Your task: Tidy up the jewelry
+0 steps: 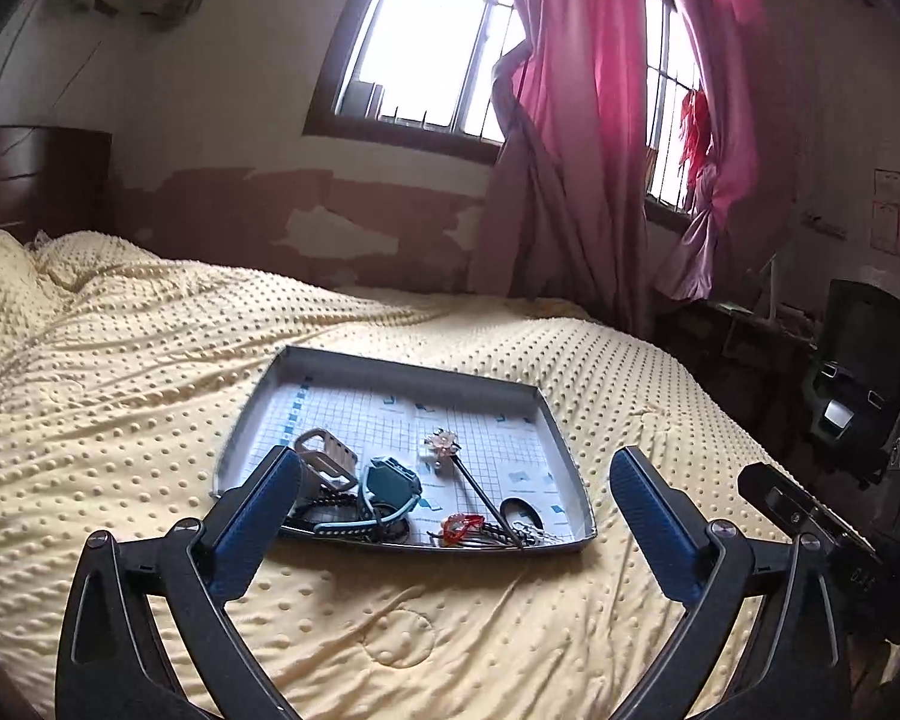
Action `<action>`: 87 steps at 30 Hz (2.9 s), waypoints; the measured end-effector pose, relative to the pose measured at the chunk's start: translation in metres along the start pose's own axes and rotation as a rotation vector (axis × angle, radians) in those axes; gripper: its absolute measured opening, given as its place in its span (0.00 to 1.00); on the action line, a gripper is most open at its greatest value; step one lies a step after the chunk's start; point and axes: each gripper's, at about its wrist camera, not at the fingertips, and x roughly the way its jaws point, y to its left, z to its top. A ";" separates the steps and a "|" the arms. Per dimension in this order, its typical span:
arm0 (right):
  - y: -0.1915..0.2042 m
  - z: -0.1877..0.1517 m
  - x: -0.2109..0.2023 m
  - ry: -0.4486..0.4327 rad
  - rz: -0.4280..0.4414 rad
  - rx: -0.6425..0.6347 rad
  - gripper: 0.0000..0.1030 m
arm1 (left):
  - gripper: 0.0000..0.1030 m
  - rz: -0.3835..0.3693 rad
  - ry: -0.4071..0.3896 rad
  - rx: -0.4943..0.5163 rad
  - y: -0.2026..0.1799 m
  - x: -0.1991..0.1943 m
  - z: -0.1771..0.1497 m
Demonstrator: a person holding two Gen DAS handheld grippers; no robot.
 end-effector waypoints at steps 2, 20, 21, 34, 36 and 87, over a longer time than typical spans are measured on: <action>0.009 0.000 -0.010 -0.019 0.004 -0.012 1.00 | 0.98 0.011 -0.023 0.011 -0.002 -0.014 0.001; 0.064 -0.037 -0.074 -0.078 -0.009 -0.086 1.00 | 0.98 0.073 -0.159 0.007 0.018 -0.123 -0.031; 0.066 -0.038 -0.077 -0.079 -0.008 -0.087 1.00 | 0.98 0.068 -0.163 0.001 0.020 -0.127 -0.035; 0.089 -0.071 -0.094 -0.043 -0.034 -0.150 1.00 | 0.98 0.092 -0.132 0.033 0.021 -0.139 -0.082; 0.091 -0.076 -0.095 -0.035 -0.041 -0.156 1.00 | 0.98 0.103 -0.122 0.009 0.026 -0.138 -0.088; 0.090 -0.106 -0.069 0.145 -0.104 -0.110 1.00 | 0.98 0.203 -0.023 0.005 0.036 -0.131 -0.129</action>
